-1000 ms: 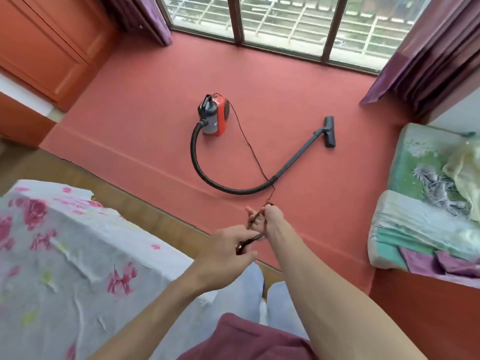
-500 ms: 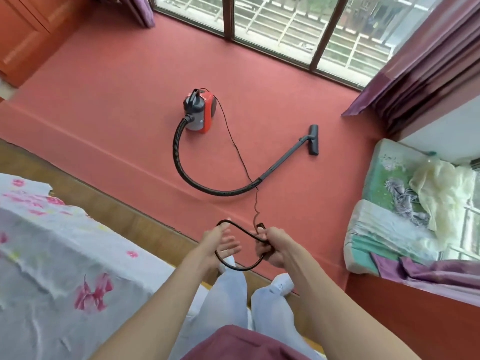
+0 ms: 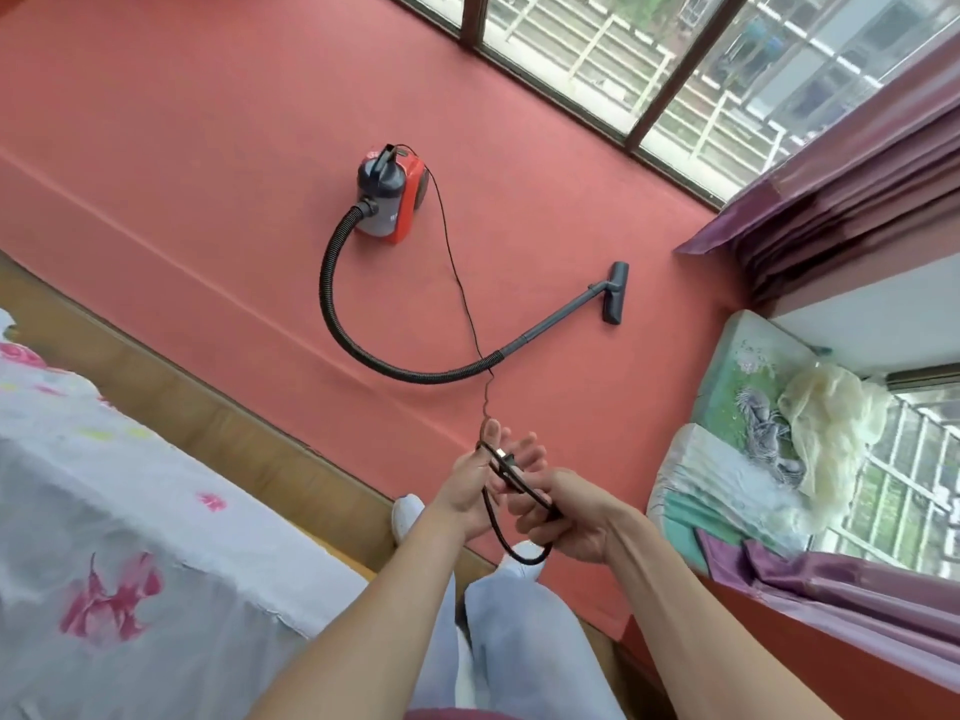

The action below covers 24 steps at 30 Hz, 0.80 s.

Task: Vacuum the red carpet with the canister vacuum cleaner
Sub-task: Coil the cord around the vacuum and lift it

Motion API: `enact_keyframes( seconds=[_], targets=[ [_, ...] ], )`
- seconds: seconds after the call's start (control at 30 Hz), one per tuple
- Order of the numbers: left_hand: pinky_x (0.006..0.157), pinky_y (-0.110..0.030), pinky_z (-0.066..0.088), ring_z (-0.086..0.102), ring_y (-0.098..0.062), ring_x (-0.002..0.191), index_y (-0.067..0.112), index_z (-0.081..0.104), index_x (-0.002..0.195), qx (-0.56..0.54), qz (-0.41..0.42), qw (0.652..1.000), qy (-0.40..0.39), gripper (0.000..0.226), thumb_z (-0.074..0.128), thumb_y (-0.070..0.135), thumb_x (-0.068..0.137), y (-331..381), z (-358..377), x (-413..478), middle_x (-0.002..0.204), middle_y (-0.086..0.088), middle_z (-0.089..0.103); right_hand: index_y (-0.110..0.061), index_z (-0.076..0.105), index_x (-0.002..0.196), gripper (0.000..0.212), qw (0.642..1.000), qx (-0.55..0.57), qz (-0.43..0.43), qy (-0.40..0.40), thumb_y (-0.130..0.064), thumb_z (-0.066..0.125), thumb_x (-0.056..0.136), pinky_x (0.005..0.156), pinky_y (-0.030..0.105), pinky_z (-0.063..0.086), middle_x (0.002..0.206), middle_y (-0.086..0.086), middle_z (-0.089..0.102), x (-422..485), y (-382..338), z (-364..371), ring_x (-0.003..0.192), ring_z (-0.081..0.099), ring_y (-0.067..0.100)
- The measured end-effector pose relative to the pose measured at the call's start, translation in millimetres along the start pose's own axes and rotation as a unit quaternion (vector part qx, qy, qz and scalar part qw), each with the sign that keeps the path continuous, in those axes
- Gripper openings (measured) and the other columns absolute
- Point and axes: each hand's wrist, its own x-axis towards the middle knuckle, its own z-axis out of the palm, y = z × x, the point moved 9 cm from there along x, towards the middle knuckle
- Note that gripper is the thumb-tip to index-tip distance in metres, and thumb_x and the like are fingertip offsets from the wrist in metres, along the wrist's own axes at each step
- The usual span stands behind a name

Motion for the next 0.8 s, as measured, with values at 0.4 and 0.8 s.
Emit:
enact_keyframes(
  seconds=[0.4,0.8],
  targets=[
    [0.083,-0.041,0.058,0.067,-0.028,0.092,0.002,0.055,0.107,-0.073,0.034,0.992,0.098,0.037,0.059,0.038,0.096,29,-10,62,0.106,-0.016,0.066,-0.013,0.049,0.086,0.021,0.991,0.002,-0.129,0.040,-0.026,0.045,0.102,0.055,0.024,0.035,0.057,-0.001,0.024,11,-42,-12,0.057,0.045,0.016],
    [0.044,-0.023,0.054,0.066,-0.016,0.046,0.005,0.056,0.076,-0.209,-0.017,0.975,0.069,0.052,0.048,0.050,0.099,67,81,180,0.058,-0.006,0.065,-0.006,0.048,0.076,0.027,0.930,0.150,-0.262,0.208,-0.012,0.043,0.101,0.078,0.035,0.042,0.056,0.005,0.035,-14,-130,-83,0.071,0.052,0.028]
  ],
)
